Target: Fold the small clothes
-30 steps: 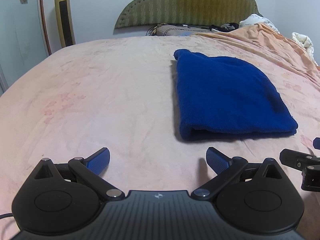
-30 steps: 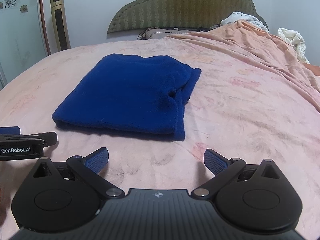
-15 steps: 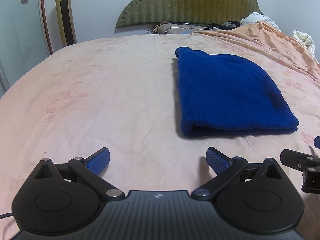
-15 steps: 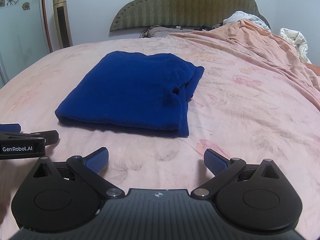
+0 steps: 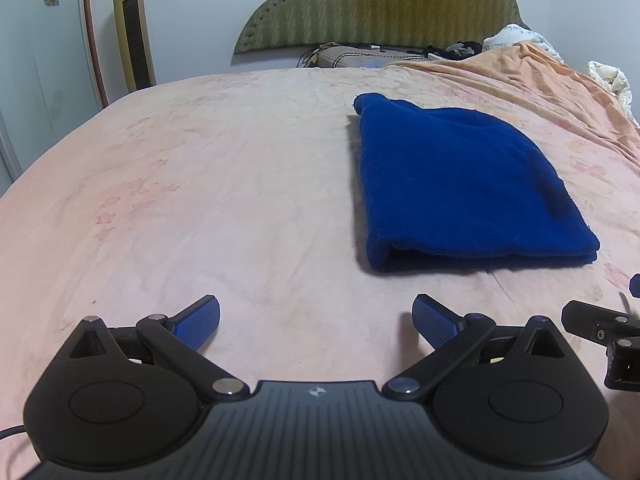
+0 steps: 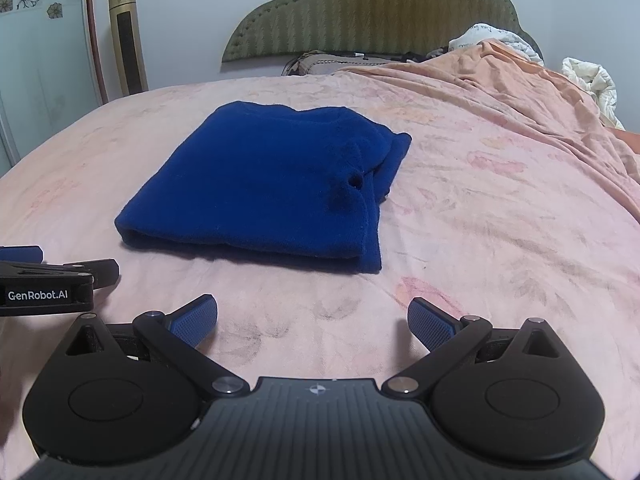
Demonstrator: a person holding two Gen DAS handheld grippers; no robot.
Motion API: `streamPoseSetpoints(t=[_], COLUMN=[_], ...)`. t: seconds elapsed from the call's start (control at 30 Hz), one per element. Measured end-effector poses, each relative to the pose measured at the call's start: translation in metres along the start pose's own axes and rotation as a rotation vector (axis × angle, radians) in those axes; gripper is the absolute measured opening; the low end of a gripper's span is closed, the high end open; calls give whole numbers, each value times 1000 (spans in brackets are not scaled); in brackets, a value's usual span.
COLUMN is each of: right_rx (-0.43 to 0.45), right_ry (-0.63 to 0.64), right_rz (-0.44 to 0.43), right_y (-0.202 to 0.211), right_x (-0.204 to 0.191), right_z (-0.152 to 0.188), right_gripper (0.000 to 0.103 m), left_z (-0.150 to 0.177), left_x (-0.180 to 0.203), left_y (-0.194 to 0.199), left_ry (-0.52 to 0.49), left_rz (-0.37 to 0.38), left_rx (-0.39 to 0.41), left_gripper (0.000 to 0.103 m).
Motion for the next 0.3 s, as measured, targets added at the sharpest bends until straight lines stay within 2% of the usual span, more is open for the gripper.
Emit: streamPoseSetpoints(t=[0.3], right_rx=[1], right_ry=[-1], right_rz=[0], right_y=[0], right_x=[0], right_z=[0], right_gripper=[103], left_z=[-1], left_x=[-1], left_y=[2], left_ry=[-12], left_rz=[-15], left_rx=[11], left_gripper=[103])
Point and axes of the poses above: each gripper's, at about its wrist camera, not at the fingertips, and y roughly against the way its jaws point, x to its right, z to its underside, the point moved 9 cm from there along -y, roughly the way its jaws point, and after that the axes turned 2 degrees about -y, right-handed, at the moved point
